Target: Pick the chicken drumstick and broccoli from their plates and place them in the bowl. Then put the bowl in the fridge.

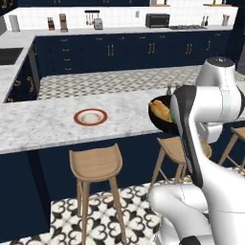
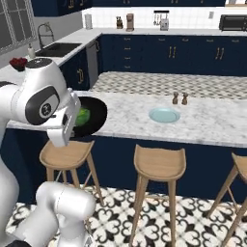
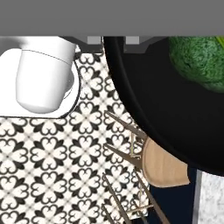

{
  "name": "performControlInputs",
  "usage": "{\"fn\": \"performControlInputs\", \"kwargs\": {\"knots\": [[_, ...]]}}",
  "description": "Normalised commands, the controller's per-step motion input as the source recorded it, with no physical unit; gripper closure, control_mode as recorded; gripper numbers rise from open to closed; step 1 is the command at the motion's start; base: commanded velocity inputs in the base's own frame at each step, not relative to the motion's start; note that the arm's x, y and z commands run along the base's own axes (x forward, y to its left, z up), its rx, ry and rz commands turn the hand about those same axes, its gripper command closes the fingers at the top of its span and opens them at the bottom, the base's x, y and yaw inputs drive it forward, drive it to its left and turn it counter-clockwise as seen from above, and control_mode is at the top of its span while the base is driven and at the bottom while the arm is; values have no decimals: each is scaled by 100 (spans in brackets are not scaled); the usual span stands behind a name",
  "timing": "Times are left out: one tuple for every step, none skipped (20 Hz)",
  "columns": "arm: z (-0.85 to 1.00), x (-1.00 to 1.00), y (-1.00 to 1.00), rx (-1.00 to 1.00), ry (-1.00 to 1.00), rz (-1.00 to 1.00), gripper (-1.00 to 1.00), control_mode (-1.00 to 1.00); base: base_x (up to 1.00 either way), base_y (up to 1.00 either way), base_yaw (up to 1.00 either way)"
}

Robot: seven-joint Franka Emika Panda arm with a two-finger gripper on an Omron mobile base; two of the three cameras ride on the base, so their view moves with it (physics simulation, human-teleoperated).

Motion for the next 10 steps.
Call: {"fn": "performControlInputs", "kwargs": {"knots": [[0, 0, 0, 0, 0, 0, 100, 100, -100, -70, -30], [0, 0, 0, 0, 0, 0, 100, 100, -100, -74, -29], [0, 0, 0, 0, 0, 0, 100, 100, -98, -90, -29], [0, 0, 0, 0, 0, 0, 100, 100, -64, -99, -34], [0, 0, 0, 0, 0, 0, 100, 100, -41, -100, -40], [0, 0, 0, 0, 0, 0, 100, 100, -34, -100, -44], [0, 0, 0, 0, 0, 0, 100, 100, -25, -98, -45], [0, 0, 0, 0, 0, 0, 100, 100, -10, -100, -42], [0, 0, 0, 0, 0, 0, 100, 100, -2, -100, -35], [0, 0, 0, 0, 0, 0, 100, 100, 0, -100, -29]]}}
